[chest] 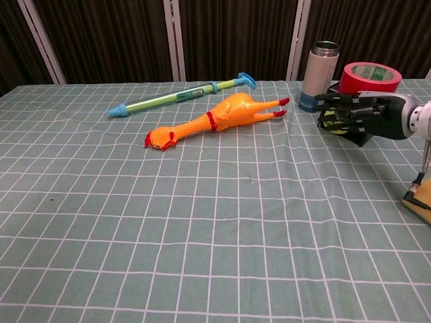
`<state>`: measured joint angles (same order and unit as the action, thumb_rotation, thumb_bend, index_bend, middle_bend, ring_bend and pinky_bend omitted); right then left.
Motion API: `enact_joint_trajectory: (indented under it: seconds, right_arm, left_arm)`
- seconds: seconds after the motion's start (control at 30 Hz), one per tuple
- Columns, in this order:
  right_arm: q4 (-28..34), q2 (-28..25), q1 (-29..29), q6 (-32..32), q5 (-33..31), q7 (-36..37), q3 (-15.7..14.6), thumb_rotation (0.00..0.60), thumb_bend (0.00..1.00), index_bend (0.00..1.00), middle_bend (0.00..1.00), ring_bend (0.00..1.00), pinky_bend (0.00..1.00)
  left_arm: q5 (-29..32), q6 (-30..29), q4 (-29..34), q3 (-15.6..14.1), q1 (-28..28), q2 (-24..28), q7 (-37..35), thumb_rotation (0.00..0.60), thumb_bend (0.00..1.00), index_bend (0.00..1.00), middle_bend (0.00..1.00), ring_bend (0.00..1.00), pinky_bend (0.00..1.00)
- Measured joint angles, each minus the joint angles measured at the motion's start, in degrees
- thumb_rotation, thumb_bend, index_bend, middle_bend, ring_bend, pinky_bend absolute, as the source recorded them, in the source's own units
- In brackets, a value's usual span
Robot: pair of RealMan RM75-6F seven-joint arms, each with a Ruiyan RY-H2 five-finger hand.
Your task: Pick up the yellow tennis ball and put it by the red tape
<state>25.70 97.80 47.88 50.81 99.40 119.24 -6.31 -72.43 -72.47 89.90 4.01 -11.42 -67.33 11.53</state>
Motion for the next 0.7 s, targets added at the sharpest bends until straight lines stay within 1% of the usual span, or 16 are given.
enact_joint_trajectory:
  seconds: [0.13,0.33,0.47,0.7]
  right_arm:
    - [-2.74,1.1,-0.06,0.12,1.1,-1.74,-1.48,0.6,0.73,0.0,0.06,0.07,0.0]
    - [-7.73,3.29,-0.52,0.59,1.38,-6.35,-2.34,0.6,0.73,0.0,0.06,0.07,0.0]
    - [-9.42,4.48,-0.88,1.36,0.76,-9.62,-2.06,0.6,0.73,0.0,0.06,0.07,0.0]
    - [-11.29,6.12,-1.44,2.0,-1.09,-14.85,-0.63,0.6,0.73,0.0,0.06,0.06,0.0]
  left_arm:
    - [0.43,0.43,-0.08,0.05,-0.18,-0.09,0.21,0.6,0.13,0.0,0.0,0.0,0.0]
    - [1.16,0.98,-0.29,0.19,-0.5,-0.32,0.67,0.6,0.13,0.0,0.0,0.0,0.0]
    - [1.37,1.19,-0.35,0.2,-0.62,-0.39,0.73,0.6,0.13,0.0,0.0,0.0,0.0]
    - [1.46,1.04,-0.34,0.2,-0.6,-0.37,0.74,0.6,0.13,0.0,0.0,0.0,0.0]
